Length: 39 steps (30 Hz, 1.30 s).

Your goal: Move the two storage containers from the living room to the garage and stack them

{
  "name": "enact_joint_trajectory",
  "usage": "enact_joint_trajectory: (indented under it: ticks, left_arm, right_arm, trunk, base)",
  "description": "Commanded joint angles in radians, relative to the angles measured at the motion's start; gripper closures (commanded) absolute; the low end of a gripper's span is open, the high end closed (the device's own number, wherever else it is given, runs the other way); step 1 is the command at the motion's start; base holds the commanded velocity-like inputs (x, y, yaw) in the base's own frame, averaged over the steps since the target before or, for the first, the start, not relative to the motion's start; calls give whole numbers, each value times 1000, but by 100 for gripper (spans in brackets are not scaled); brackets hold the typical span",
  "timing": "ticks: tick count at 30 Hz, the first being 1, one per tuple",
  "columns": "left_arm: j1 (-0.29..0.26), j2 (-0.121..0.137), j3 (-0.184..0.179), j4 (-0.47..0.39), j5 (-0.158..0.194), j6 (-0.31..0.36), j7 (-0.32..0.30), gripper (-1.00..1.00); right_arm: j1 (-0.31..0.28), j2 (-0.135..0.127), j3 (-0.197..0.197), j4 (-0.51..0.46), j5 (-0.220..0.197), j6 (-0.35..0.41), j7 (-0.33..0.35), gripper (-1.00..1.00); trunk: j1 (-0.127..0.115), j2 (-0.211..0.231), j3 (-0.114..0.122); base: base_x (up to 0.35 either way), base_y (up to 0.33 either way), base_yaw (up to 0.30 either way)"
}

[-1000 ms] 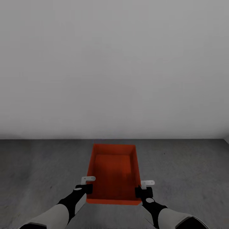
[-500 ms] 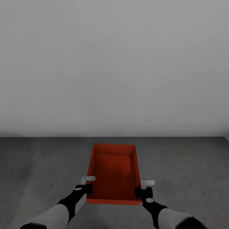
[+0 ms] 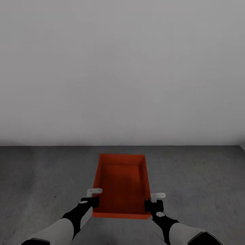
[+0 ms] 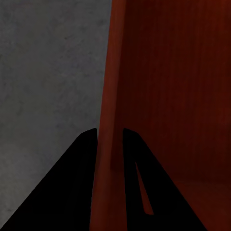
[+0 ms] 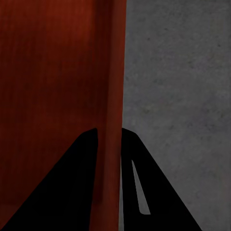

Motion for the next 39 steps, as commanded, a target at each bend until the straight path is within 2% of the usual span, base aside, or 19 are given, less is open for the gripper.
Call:
enact_joint_trajectory:
  ticks: [1,18,31,39]
  left_arm:
    - [-1,7,16,-6,2,6,11,100]
    - [-1,7,16,-7,2,6,11,100]
    - [-1,7,16,-8,2,6,11,100]
    - [-1,7,16,-8,2,6,11,100]
  right_arm:
    - [0,-2,-19,3,-11,-3,-2,100]
    - [0,-1,-19,3,-11,-4,-2,100]
    - [0,-2,-19,3,-11,-4,-2,100]
    - [0,-2,-19,3,-11,-4,-2,100]
  trunk:
    - [0,-1,-1]
    - [0,-1,-1]
    - [0,-1,-1]
    - [0,-1,-1]
  base:
    - [0,0,0]
    - [0,0,5]
    - [0,0,228]
    - [0,0,46]
